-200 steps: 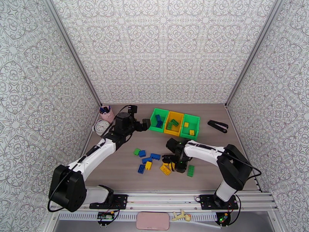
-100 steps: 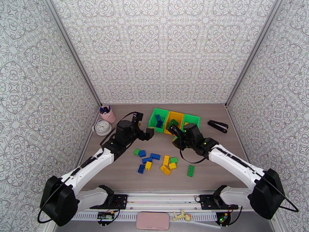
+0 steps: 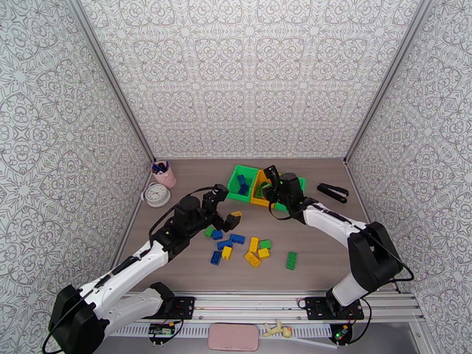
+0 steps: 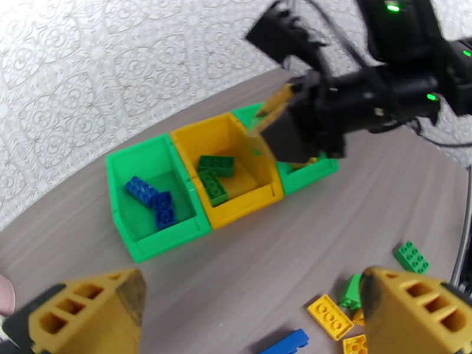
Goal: Sort the legos into containers by color
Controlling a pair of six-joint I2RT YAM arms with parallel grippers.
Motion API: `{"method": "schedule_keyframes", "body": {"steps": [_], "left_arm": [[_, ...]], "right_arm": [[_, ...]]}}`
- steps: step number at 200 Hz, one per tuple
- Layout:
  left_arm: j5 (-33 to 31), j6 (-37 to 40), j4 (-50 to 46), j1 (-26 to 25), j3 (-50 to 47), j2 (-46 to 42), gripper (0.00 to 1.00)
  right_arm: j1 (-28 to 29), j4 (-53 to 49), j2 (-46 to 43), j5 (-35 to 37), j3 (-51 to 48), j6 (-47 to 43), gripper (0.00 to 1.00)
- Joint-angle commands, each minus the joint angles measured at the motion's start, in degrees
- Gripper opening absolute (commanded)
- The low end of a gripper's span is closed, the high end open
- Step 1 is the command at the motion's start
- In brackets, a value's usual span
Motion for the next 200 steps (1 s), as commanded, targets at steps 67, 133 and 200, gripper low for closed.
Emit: {"method": "schedule_keyframes", "body": {"steps": [67,133,200], "left_arm": [[3.2,4.6,-0.1,-1.2,-0.4,1.3,1.00],[-0.1,-1.1,0.8,0.0,-1.1,1.7,1.00],[-13.6,-15.6,-5.7,0.0,-1.0,1.2,1.00]], "right_arm": [[-3.3,0.9,15.7,1.3,14.1,1.9,0.28],[-3.4,-0.8,14.2,0.4,14.9,-0.6,0.50],[-3.5,1.8,2.3,-3.8,6.8,-5.8,0.90]]}}
